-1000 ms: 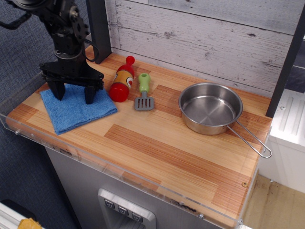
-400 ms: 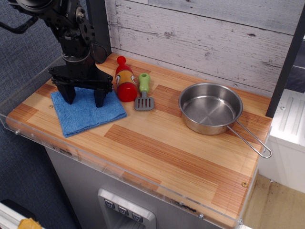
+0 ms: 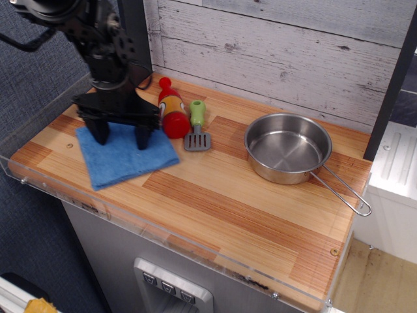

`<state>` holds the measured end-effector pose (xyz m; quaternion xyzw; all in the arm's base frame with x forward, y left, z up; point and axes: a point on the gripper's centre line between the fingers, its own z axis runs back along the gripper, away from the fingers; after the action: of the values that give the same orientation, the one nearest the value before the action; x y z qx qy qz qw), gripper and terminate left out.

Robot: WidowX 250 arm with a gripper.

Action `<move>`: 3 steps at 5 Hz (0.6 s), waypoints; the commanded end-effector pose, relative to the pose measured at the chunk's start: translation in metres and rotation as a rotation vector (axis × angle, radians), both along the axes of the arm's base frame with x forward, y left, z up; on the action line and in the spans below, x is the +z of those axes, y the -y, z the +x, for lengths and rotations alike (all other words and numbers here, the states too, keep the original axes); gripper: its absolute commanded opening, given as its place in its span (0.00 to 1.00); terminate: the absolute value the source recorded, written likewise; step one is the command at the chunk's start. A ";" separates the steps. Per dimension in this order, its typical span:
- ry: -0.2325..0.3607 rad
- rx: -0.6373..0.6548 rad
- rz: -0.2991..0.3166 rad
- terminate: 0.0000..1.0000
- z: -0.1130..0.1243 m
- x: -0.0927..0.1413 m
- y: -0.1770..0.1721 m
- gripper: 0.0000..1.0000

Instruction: PICK UP THE BLUE TOWEL AND PUT NEAR THE VESSEL

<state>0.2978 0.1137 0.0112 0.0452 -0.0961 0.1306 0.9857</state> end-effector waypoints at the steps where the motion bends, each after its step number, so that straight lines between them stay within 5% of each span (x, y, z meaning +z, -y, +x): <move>1: 0.031 -0.125 -0.013 0.00 -0.003 0.014 0.049 1.00; 3: 0.034 -0.234 -0.029 0.00 -0.010 0.014 0.092 1.00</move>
<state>0.2873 0.0226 0.0114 0.0159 -0.0922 0.0189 0.9954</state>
